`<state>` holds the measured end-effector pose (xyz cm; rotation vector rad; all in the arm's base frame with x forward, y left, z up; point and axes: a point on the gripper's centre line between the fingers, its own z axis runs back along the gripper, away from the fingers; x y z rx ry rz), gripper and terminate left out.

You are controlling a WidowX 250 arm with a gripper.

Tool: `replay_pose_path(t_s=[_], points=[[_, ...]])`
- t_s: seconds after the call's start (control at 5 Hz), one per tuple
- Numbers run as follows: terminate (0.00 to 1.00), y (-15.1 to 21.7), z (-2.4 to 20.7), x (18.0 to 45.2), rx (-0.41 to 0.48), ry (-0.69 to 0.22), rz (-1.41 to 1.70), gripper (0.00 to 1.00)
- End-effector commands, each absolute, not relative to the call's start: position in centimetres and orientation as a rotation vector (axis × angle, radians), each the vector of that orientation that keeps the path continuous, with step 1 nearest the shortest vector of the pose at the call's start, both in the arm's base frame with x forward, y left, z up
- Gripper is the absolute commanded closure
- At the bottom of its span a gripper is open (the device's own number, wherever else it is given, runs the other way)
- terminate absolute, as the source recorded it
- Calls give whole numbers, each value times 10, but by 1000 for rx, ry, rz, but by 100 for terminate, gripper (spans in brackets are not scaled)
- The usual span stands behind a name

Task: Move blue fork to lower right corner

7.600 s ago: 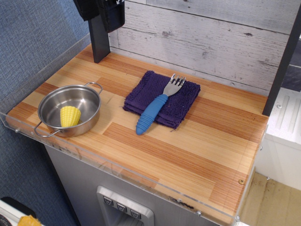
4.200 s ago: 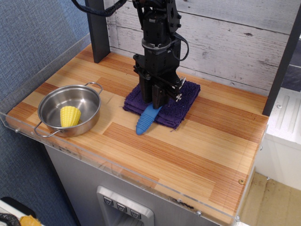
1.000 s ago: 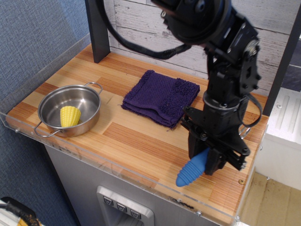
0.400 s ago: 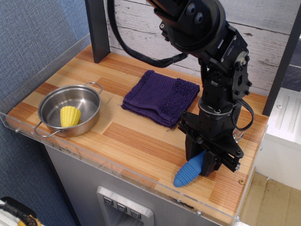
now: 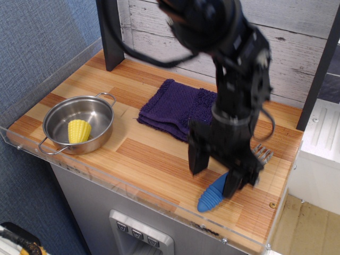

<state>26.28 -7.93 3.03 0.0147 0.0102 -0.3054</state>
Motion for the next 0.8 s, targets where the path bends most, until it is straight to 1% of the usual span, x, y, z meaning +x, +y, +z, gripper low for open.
replay_pose_path(t_s=[0.0, 0.2, 0.4, 0.6], points=[[0, -50, 135, 264, 37, -230, -141, 0], [0, -26, 154, 266, 47, -233, -11, 0], [0, -8, 155, 268, 23, -206, -18, 0], [0, -8, 155, 268, 23, -206, -18, 0]])
